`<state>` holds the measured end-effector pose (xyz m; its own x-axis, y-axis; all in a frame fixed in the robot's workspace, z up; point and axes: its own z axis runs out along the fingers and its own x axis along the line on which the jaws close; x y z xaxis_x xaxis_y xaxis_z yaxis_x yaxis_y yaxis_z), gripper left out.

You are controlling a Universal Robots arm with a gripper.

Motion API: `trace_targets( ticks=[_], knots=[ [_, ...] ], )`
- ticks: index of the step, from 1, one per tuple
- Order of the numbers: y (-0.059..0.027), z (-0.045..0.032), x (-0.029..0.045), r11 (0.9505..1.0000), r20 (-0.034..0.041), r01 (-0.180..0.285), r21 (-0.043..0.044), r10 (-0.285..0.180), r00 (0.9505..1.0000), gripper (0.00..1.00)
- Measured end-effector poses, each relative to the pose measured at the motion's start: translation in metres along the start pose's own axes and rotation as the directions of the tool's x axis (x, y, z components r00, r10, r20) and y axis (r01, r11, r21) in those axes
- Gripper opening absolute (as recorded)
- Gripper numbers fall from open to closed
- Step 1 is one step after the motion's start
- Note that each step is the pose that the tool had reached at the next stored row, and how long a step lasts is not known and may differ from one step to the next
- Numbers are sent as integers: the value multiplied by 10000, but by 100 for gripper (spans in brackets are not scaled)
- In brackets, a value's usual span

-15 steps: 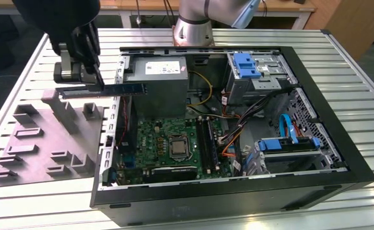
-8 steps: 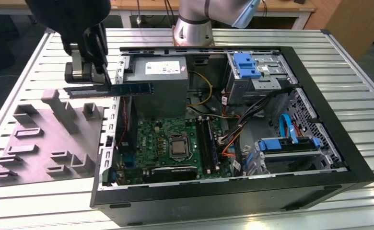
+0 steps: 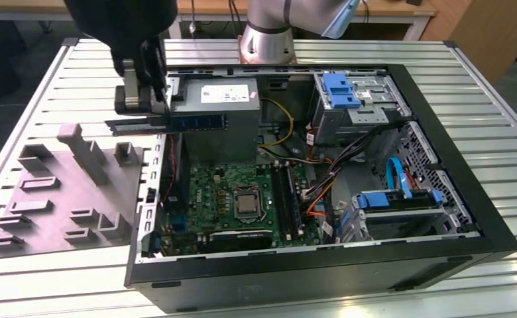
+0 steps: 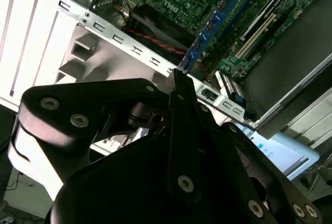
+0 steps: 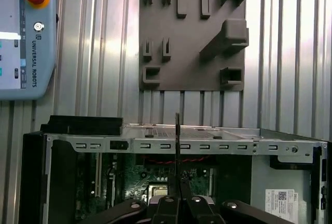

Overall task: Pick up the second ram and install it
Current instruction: 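Pick up the second ram and move it above second insertion slot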

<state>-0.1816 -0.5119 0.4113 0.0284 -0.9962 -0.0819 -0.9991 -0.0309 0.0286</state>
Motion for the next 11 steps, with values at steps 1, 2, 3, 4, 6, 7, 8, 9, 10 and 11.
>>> trace_targets(
  ticks=[1, 2, 3, 4, 6, 7, 8, 9, 10, 11],
  knots=[
    [-26, -1, 1, 10000, 0, -3, 0, 3, 10000, 11],
    [-53, -1, 1, 10000, -1, -4, 0, 4, 10000, 11],
    [-85, -2, 2, 10000, -1, -6, 0, 6, 10000, 11],
    [-115, -2, 3, 10000, 0, -7, 0, 7, 10000, 11],
    [-176, -3, 5, 10000, 0, -10, 1, 10, 10000, 11],
    [-206, -3, 6, 10000, 0, -12, 1, 12, 10000, 11],
    [-235, -3, 7, 10000, 0, -14, 1, 14, 10000, 11],
    [-265, -3, 8, 10000, 0, -17, 1, 17, 10000, 11],
    [-295, -4, 9, 10000, 1, -17, 2, 17, 10000, 11],
    [-324, -4, 10, 10000, 0, -20, 1, 20, 10000, 11]
  ],
)
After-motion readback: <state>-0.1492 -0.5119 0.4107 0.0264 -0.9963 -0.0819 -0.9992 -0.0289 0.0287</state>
